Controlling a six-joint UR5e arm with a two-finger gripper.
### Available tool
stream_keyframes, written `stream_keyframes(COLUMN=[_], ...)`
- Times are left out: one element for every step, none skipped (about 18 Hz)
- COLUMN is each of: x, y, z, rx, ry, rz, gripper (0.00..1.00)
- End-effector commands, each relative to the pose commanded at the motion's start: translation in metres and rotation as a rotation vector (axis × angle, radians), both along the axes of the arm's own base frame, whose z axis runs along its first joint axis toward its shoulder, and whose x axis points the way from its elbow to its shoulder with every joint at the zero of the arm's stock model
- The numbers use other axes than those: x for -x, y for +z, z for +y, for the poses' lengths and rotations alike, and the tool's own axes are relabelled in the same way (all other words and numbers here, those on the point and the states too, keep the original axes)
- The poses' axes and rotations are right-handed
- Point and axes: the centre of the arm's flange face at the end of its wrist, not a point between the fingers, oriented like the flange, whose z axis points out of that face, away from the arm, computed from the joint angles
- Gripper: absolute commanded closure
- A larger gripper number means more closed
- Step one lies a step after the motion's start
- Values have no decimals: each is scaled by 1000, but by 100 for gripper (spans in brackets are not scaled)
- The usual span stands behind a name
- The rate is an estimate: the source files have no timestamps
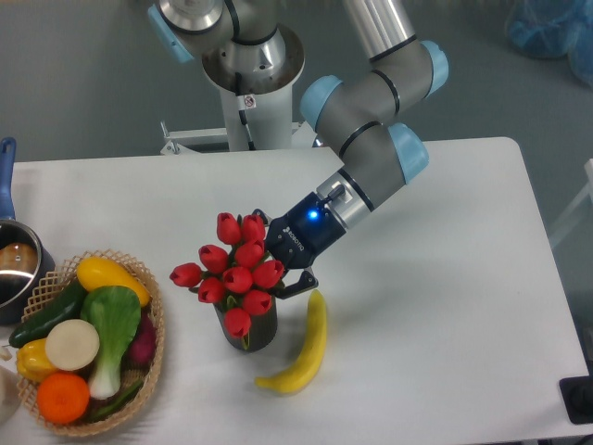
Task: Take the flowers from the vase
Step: 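Lift the gripped tulips straight up out of the grey vase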
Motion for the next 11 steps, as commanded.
stream_keyframes(x=[-1,-2,-2,-1,-3,-5,-7,-9,-11,-12,-12], y=[1,5,15,21,28,37,46,53,60,64,70], z=[1,1,-2,-6,-6,-9,-10,-11,-12,-13,-15], rx=[-5,-8,-7,-6,-12,-14,-11,-9,-12,-12,-14], ry=[0,5,15,27,29,35,43,48,51,54,61], rz=[-7,-17,-21,-23,-19,-19,-25,-28,-24,-24,-24], gripper=[52,52,52,52,52,52,52,52,52,52,52])
